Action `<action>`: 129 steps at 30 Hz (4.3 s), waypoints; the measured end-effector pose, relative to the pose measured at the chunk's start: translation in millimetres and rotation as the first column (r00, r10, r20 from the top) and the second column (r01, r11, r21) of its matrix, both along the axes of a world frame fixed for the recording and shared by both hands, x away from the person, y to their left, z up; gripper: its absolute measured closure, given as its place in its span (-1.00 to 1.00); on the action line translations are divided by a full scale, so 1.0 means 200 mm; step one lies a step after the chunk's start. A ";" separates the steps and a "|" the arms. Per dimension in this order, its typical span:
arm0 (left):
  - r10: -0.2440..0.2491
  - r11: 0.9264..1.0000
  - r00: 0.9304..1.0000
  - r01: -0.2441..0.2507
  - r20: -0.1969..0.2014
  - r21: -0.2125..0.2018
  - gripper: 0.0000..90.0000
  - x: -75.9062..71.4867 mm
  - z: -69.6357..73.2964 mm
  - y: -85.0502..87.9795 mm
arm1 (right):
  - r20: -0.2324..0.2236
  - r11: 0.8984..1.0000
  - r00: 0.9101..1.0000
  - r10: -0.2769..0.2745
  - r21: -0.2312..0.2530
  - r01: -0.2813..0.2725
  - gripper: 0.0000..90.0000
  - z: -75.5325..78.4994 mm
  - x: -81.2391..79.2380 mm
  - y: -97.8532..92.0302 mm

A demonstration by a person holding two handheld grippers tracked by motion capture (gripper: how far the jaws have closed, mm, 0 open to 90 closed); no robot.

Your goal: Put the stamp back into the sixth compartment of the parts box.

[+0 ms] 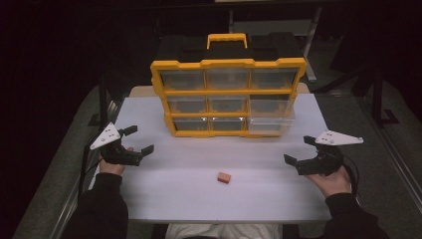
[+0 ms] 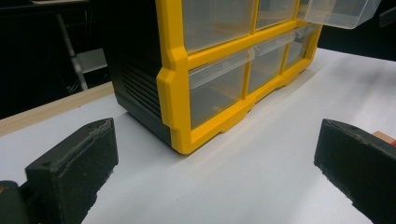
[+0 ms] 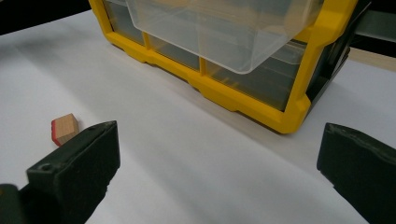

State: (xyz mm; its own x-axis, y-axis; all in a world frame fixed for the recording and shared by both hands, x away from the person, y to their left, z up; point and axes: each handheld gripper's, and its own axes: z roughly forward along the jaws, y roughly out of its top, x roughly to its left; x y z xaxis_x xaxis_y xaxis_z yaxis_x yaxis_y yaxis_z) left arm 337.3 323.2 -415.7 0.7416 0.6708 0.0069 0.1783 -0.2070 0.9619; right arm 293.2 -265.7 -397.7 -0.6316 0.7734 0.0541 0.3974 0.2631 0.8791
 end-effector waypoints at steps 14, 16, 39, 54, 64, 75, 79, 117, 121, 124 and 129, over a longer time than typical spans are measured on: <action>0.008 1.000 1.000 -0.008 0.024 -0.011 -1.00 -0.01 0.01 0.00 | -0.003 1.000 1.000 0.014 0.010 -0.014 -1.00 0.00 0.00 0.00; 0.008 1.000 1.000 -0.007 0.024 -0.012 -1.00 -0.01 0.01 0.00 | -0.003 1.000 1.000 0.016 0.009 -0.016 -1.00 0.00 0.00 0.01; 0.009 1.000 1.000 -0.009 0.027 -0.009 -1.00 -0.02 0.01 0.00 | -0.029 0.997 0.997 0.070 -0.018 -0.071 -1.00 0.03 0.00 0.06; 0.009 1.000 1.000 -0.009 0.025 -0.006 -1.00 -0.02 0.00 0.00 | -0.058 0.987 0.988 0.144 -0.065 -0.148 -1.00 0.04 0.00 0.17; 0.008 1.000 1.000 -0.008 0.025 -0.003 -1.00 -0.02 0.00 0.00 | -0.081 0.978 0.980 0.180 -0.093 -0.187 -1.00 0.03 0.00 0.23; 0.007 1.000 1.000 -0.007 0.024 -0.002 -1.00 -0.02 0.00 0.00 | -0.106 0.964 0.968 0.227 -0.119 -0.239 -1.00 0.02 -0.01 0.31; 0.008 1.000 1.000 -0.008 0.023 -0.003 -1.00 -0.02 0.00 0.00 | -0.121 0.956 0.962 0.243 -0.139 -0.259 -1.00 0.01 -0.01 0.34; -0.001 1.000 1.000 0.001 0.017 0.005 -1.00 -0.02 0.00 -0.01 | -0.210 0.885 0.906 0.369 -0.221 -0.411 -1.00 0.01 0.04 0.62; 0.000 1.000 1.000 -0.001 0.017 0.004 -1.00 -0.02 0.00 -0.01 | -0.215 0.877 0.900 0.380 -0.227 -0.424 -1.00 0.02 0.05 0.64; 0.001 1.000 1.000 -0.001 0.017 0.003 -1.00 -0.02 0.00 -0.01 | -0.229 0.869 0.893 0.388 -0.232 -0.437 -1.00 0.02 0.06 0.67; -0.001 1.000 1.000 0.001 0.016 0.003 -1.00 -0.02 0.00 -0.01 | -0.245 0.859 0.883 0.400 -0.237 -0.454 -1.00 0.02 0.07 0.70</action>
